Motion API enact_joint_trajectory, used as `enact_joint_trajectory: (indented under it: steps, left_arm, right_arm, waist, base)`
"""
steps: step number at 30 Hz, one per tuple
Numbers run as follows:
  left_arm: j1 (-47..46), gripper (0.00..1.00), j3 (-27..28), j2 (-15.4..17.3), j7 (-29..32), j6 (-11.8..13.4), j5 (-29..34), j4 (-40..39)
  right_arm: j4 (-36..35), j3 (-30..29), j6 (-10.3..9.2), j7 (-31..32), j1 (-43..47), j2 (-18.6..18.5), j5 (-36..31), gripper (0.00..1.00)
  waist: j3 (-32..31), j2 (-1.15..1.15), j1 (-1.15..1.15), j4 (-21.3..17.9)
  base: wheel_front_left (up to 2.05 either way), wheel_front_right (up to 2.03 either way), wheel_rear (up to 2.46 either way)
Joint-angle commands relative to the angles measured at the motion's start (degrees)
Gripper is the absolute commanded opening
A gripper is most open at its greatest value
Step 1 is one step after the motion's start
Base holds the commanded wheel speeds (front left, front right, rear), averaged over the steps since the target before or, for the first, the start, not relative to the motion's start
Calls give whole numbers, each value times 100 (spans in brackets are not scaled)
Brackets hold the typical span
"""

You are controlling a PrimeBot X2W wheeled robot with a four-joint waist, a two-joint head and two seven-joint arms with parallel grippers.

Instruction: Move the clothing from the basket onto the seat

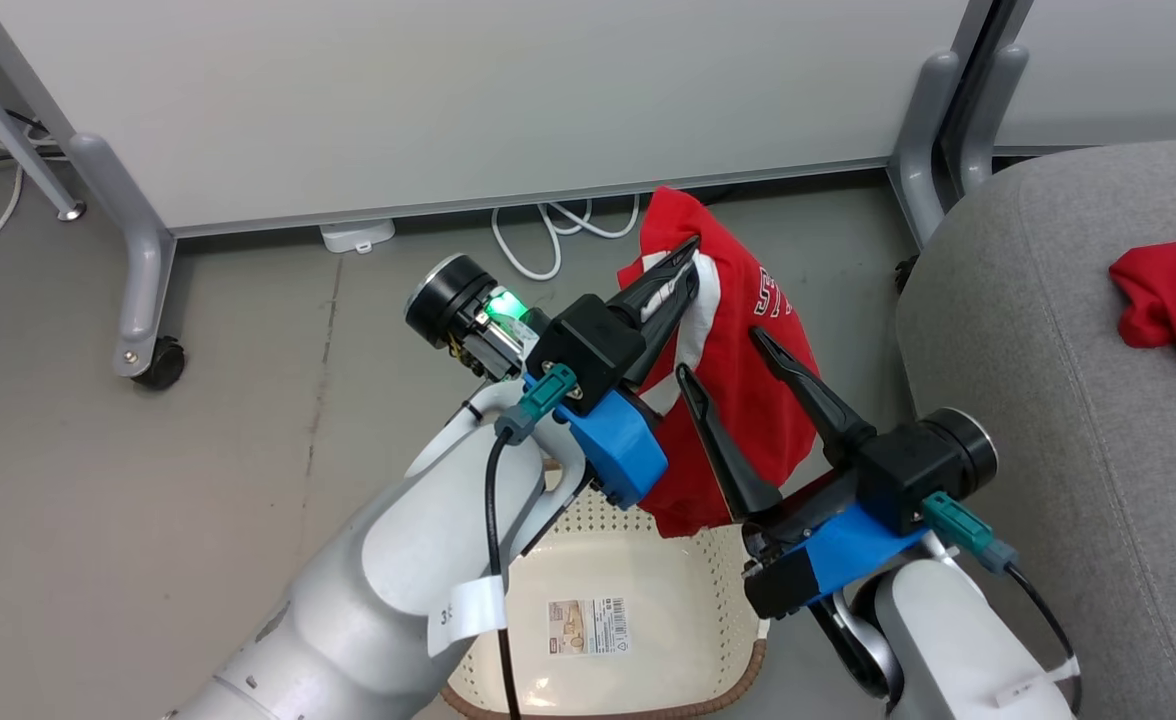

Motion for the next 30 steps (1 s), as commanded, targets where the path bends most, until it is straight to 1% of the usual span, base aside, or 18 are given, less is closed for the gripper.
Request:
enact_joint_trajectory:
  steps: [1, 7, 17, 18, 19, 30]
  left_arm:
    - [-76, 0, 4, -5, -28, -24, 27, -28]
    - [-149, 0, -67, -41, -29, -24, 50, -48]
    - [-181, 0, -204, -79, -29, -41, 12, -100]
    - [-181, 0, -215, -81, -29, -42, 6, -103]
    - [-186, 0, -223, -82, -29, -42, -2, -103]
    - [-183, 0, -244, -88, -29, -28, -1, -86]
  right_arm:
    - [187, 34, 3, -19, -220, 29, -84, 100]
    - [772, -26, 2, -18, -644, 59, -221, 100]
    - [1320, 78, 2, -18, -1001, 61, 89, 100]
    - [1372, 73, 2, -18, -1025, 60, 91, 31]
    - [1414, 71, 2, -18, -1046, 61, 105, 0]
    - [1481, 66, 3, -18, -1105, 61, 149, 0]
  waist:
    - [52, 0, 0, 23]
    - [148, 0, 0, 85]
    - [208, 0, 0, 170]
    - [206, 0, 0, 173]
    - [206, 0, 0, 177]
    - [192, 0, 0, 173]
  base:
    - [0, 0, 0]
    - [0, 0, 0]
    - [0, 0, 0]
    - [0, 0, 0]
    - [0, 0, 0]
    - [0, 0, 0]
